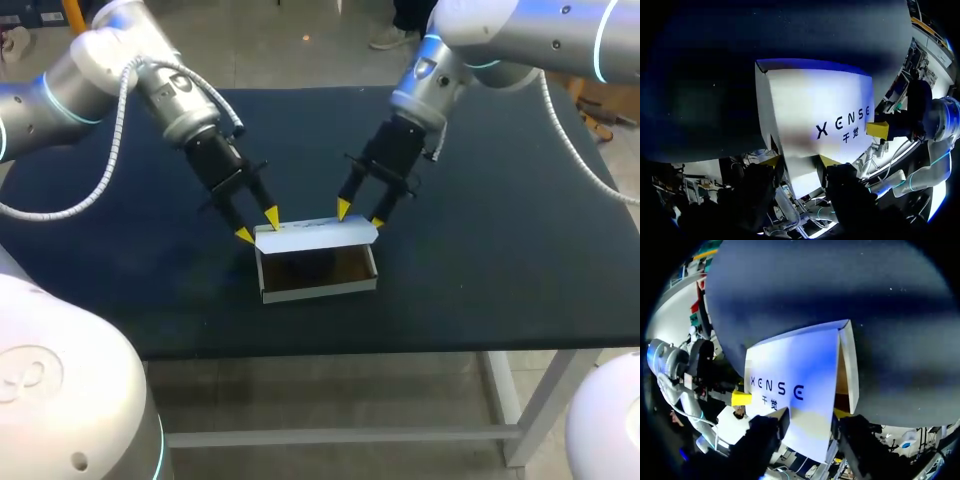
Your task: Assemble the packaging by folding the flat box into shape, placing the metal phone stand inside, and closing the box properly
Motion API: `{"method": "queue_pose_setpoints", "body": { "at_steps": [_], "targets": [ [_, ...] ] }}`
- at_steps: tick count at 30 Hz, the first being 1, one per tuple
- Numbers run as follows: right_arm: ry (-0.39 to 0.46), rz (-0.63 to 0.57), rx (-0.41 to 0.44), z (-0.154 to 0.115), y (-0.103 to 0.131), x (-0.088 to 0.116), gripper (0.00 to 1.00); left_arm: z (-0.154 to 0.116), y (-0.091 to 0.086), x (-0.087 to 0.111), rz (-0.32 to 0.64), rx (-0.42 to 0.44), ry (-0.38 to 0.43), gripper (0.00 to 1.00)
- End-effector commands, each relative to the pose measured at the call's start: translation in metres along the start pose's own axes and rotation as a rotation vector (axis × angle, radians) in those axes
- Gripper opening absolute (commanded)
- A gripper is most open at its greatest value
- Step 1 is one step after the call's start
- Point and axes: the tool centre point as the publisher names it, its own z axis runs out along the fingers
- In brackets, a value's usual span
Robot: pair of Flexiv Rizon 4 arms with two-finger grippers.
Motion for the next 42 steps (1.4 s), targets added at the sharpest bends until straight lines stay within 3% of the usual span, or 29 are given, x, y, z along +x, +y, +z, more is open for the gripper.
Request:
{"method": "queue_pose_setpoints", "body": {
  "at_steps": [1, 22, 42],
  "targets": [
    [-0.008, 0.002, 0.012, 0.0, 0.004, 0.008, 0.56, 0.0, -0.006, 0.006, -0.002, -0.015, -0.004, 0.46],
    [-0.018, 0.01, 0.02, -0.001, 0.01, 0.013, 0.55, -0.005, -0.009, 0.012, -0.007, -0.018, 0.008, 0.45],
    [-0.021, 0.013, 0.022, 0.0, 0.012, 0.016, 0.55, 0.002, -0.012, 0.02, -0.024, -0.006, 0.079, 0.45]
  ]
}}
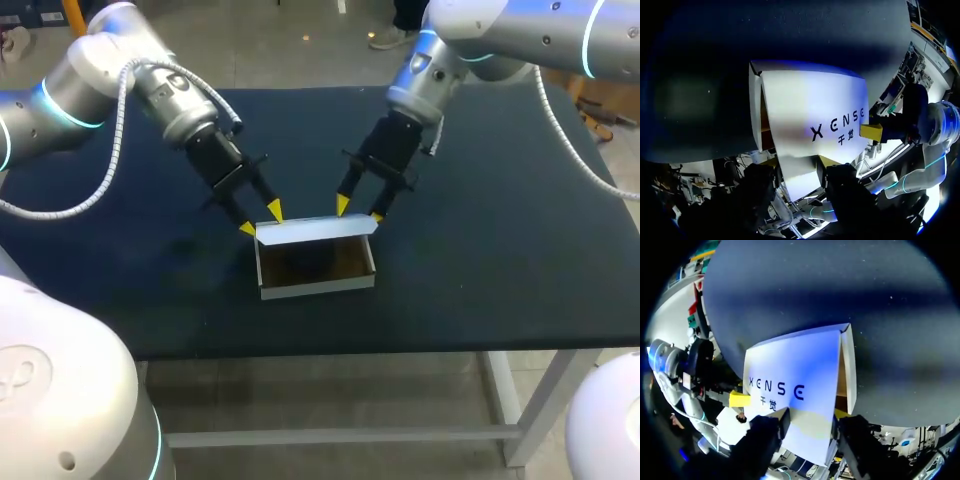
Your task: Assemble the packaging by folding the flat box into shape, placing the metal phone stand inside, and closing the box properly
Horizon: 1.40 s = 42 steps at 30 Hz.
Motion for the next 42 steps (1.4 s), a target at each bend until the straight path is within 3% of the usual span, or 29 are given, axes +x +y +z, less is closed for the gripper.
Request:
{"method": "queue_pose_setpoints", "body": {
  "at_steps": [1, 20, 42],
  "targets": [
    [-0.006, -0.001, 0.013, 0.005, 0.004, 0.013, 0.55, 0.009, -0.002, 0.009, 0.002, 0.006, 0.015, 0.44],
    [-0.004, 0.01, 0.013, 0.004, 0.007, 0.015, 0.52, 0.001, -0.003, 0.01, -0.014, 0.009, 0.089, 0.42],
    [-0.001, 0.029, 0.01, 0.0, 0.009, 0.019, 0.52, -0.006, -0.005, 0.013, -0.02, 0.006, 0.112, 0.39]
  ]
}}
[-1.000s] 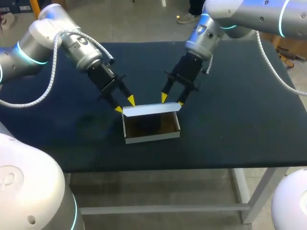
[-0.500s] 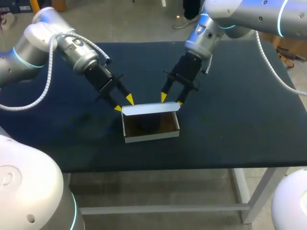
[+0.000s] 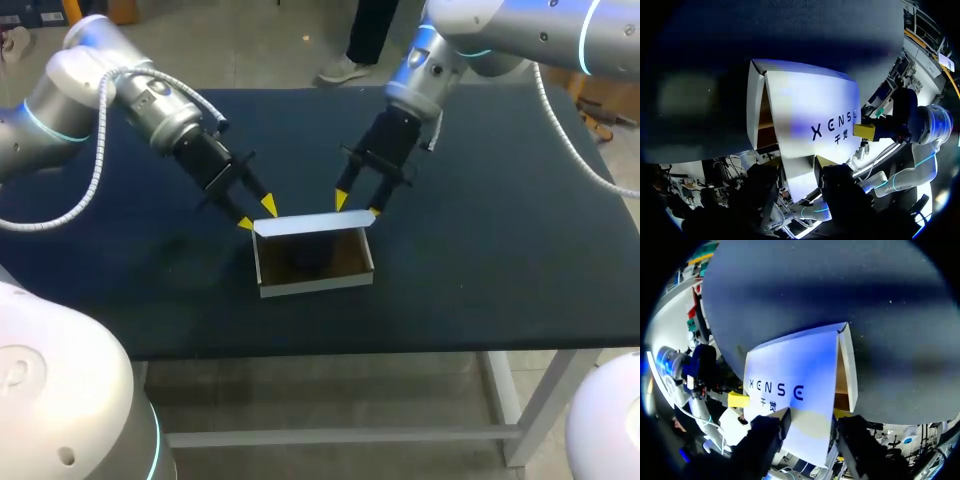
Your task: Assemble the packaging by folding the flat box into shape, placing the metal phone stand inside, and closing the box properly
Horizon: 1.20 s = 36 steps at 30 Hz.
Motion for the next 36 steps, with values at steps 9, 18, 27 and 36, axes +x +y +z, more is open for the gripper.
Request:
{"method": "queue_pose_setpoints", "body": {
  "at_steps": [9, 18, 27, 36],
  "targets": [
    [-0.005, 0.021, 0.022, 0.0048, 0.0052, 0.0113, 0.54, 0.004, -0.0085, 0.0092, -0.015, -0.036, 0.0, 0.4],
    [-0.012, 0.038, 0.019, 0.0018, 0.0027, 0.0134, 0.53, 0.0023, -0.0105, 0.0113, -0.025, -0.062, -0.004, 0.39],
    [-0.007, 0.045, 0.025, 0.0022, 0.0056, 0.0126, 0.54, 0.0025, -0.0111, 0.0113, -0.026, -0.07, -0.008, 0.4],
    [-0.008, 0.044, 0.021, 0.006, 0.0062, 0.012, 0.54, 0.0077, -0.0111, 0.0098, -0.025, -0.048, -0.025, 0.39]
  ]
}}
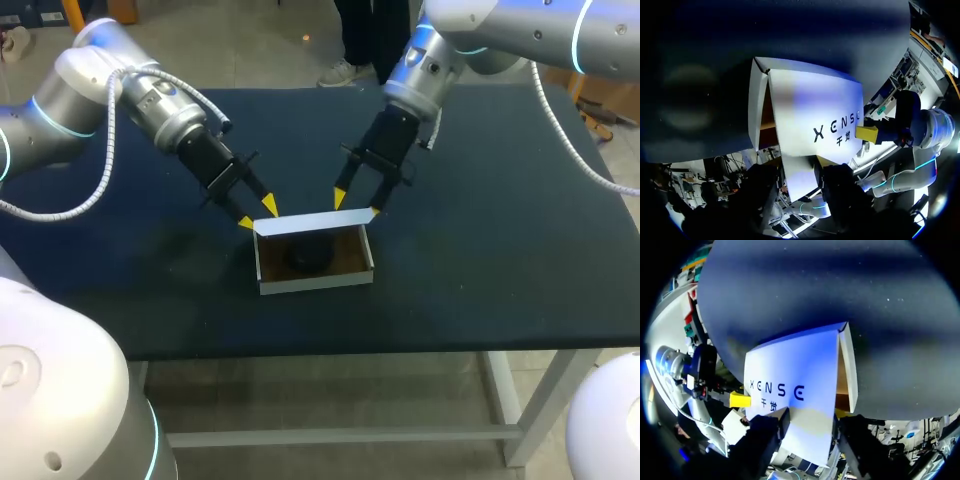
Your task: Assemble the packaging by folding the flat box into shape, placing the metal phone stand inside, and closing the box properly
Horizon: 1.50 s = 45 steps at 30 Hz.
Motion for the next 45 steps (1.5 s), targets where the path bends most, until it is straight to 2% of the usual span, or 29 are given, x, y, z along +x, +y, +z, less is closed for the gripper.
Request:
{"method": "queue_pose_setpoints", "body": {
  "at_steps": [1, 23, 45],
  "targets": [
    [-0.006, -0.002, 0.003, 0.007, 0.003, 0.011, 0.54, 0.008, -0.003, 0.011, 0.004, 0.006, -0.01, 0.39],
    [-0.017, -0.002, -0.046, 0.018, -0.004, 0.0, 0.56, 0.02, 0.002, 0.001, 0.038, 0.064, -0.051, 0.4],
    [-0.004, 0.002, -0.066, 0.023, 0.0, -0.007, 0.56, 0.025, 0.0, -0.009, 0.066, 0.089, -0.07, 0.41]
  ]
}}
